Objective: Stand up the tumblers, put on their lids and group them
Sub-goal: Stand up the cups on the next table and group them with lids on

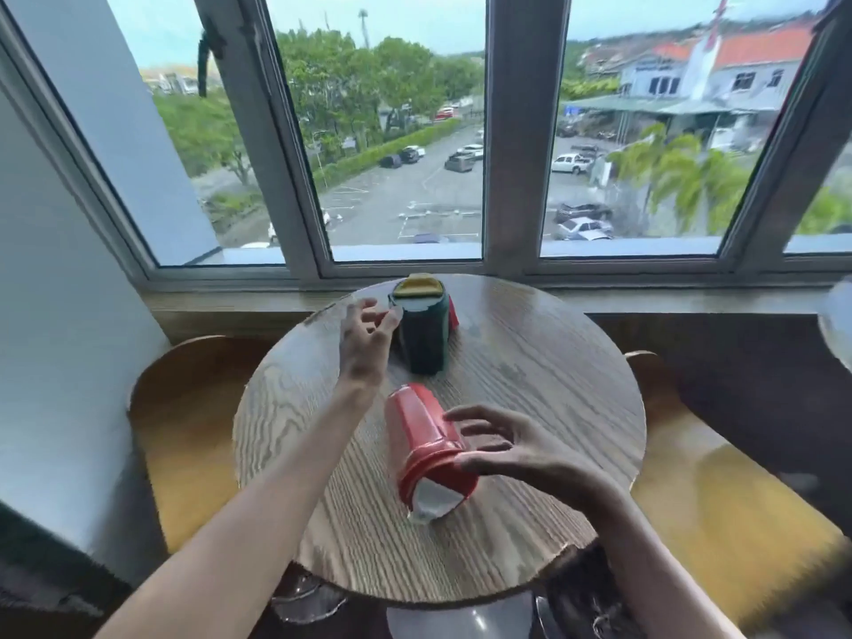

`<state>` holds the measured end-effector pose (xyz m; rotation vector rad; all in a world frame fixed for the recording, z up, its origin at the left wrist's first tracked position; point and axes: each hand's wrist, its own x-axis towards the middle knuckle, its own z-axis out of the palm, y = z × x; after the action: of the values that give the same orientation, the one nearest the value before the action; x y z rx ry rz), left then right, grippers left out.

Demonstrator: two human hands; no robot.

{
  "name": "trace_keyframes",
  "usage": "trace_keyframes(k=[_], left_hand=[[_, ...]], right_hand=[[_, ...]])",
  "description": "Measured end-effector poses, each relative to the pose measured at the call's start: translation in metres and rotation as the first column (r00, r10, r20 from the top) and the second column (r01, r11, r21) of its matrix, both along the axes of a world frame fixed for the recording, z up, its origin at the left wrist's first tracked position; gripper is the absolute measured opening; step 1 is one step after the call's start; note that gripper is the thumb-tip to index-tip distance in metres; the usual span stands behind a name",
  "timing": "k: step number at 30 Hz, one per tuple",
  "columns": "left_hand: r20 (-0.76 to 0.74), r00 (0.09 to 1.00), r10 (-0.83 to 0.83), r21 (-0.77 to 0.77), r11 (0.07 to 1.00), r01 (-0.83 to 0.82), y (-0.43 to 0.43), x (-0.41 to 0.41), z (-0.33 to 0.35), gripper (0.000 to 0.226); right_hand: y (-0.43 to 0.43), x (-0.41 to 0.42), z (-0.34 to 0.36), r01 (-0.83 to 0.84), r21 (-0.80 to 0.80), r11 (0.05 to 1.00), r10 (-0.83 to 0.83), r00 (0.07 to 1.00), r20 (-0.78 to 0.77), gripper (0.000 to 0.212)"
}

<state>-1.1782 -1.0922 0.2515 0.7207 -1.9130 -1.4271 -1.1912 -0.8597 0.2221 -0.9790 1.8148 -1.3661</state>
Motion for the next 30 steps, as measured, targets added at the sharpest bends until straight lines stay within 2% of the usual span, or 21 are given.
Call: trace_keyframes(k=[3, 6, 11, 15, 19, 21, 24, 30], left_hand=[[0.013, 0.996, -0.086, 0.081, 0.993, 0.085, -0.012, -0.011, 0.004, 0.05], [0.041, 0.985, -0.167, 0.124, 0.979, 0.161, -0.022, -0.021, 0.008, 0.053], [0.077, 0.965, -0.249, 0.177, 0.956, 0.233, -0.033, -0.031, 0.008, 0.04], [0.108, 0.951, -0.29, 0.227, 0.938, 0.261, -0.039, -0.033, 0.004, 0.038], [0.129, 0.942, -0.309, 0.227, 0.934, 0.275, -0.041, -0.037, 0.007, 0.037], [0.126, 0.944, -0.304, 0.218, 0.937, 0.272, -0.042, -0.038, 0.007, 0.038], [0.136, 0.939, -0.315, 0.21, 0.936, 0.284, -0.045, -0.039, 0.006, 0.04], [0.149, 0.923, -0.354, 0.234, 0.92, 0.315, -0.051, -0.042, 0.01, 0.043]], right_hand=[[0.003, 0.014, -0.008, -0.011, 0.039, 0.999, 0.009, 0.998, 0.056, 0.068], [-0.001, 0.023, -0.018, 0.052, -0.001, 0.999, -0.052, 0.996, 0.076, 0.08], [-0.004, 0.028, -0.021, 0.205, -0.069, 0.976, -0.202, 0.978, 0.045, 0.06], [-0.009, 0.029, -0.015, 0.288, -0.119, 0.95, -0.282, 0.957, 0.062, 0.049], [-0.023, 0.021, 0.003, 0.332, -0.101, 0.938, -0.33, 0.943, 0.03, 0.039], [-0.032, 0.016, 0.018, 0.344, -0.088, 0.935, -0.339, 0.938, 0.069, 0.035], [-0.046, 0.003, 0.04, 0.358, -0.025, 0.933, -0.349, 0.923, 0.163, 0.029], [-0.065, -0.049, 0.079, 0.32, 0.24, 0.917, -0.358, 0.923, 0.138, 0.029]])
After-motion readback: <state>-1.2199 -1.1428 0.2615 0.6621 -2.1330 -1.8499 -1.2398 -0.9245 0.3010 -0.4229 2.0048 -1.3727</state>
